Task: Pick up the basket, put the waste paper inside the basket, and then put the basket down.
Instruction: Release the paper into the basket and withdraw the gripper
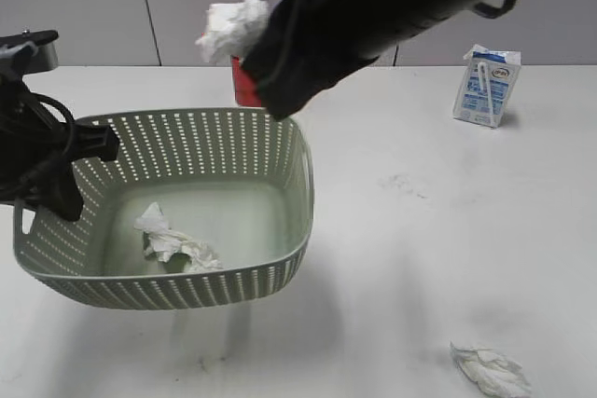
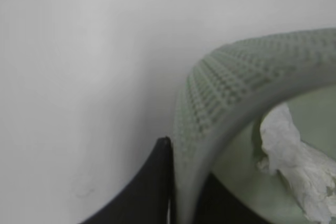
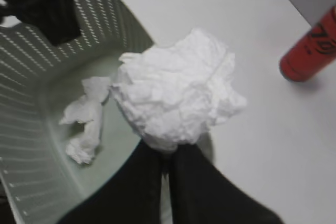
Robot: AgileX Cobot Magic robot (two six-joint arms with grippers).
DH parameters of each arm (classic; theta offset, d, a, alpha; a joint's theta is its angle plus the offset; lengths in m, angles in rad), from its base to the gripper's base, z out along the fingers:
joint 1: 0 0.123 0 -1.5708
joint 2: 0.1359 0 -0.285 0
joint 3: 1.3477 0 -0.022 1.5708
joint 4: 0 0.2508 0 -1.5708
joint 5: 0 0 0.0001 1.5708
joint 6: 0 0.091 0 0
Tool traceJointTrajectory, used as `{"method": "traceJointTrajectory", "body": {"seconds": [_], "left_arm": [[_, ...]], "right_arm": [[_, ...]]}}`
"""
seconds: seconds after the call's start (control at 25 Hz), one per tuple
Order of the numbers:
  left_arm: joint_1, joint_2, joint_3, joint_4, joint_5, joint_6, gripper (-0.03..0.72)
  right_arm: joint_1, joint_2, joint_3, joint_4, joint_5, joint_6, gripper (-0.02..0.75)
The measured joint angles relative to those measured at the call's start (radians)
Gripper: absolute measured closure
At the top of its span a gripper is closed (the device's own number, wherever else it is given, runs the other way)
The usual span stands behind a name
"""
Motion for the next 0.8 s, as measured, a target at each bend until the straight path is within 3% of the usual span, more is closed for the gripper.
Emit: {"method": "traceJointTrajectory", "body": {"seconds": [0.12, 0.2, 0.28, 0.4, 0.48, 0.64, 0.8], "left_arm": [[0.000, 0.000, 0.000, 0.000, 0.002, 0.000, 0.683], [0.000, 0.000, 0.000, 0.000, 0.002, 0.000, 0.683], [0.000, 0.000, 0.000, 0.000, 0.002, 0.000, 0.683], [0.000, 0.000, 0.000, 0.000, 0.002, 0.000, 0.683], [0.000, 0.000, 0.000, 0.000, 0.002, 0.000, 0.683], [0.000, 0.000, 0.000, 0.000, 0.002, 0.000, 0.683], [0.000, 0.000, 0.000, 0.000, 0.011, 0.000, 0.683]], "right_arm": [[0.046, 0.030, 0.000, 0.056, -0.022, -0.002, 0.738], [0.049, 0.069, 0.000, 0.102, -0.023, -0.002, 0.680], [0.049, 0.110, 0.000, 0.121, -0.020, 0.002, 0.535], [0.049, 0.156, 0.000, 0.142, -0.009, 0.031, 0.223], [0.049, 0.162, 0.000, 0.137, -0.004, 0.042, 0.130], [0.048, 0.145, -0.029, 0.067, 0.055, 0.146, 0.148], [0.022, 0.078, -0.084, -0.099, 0.288, 0.344, 0.171]]}}
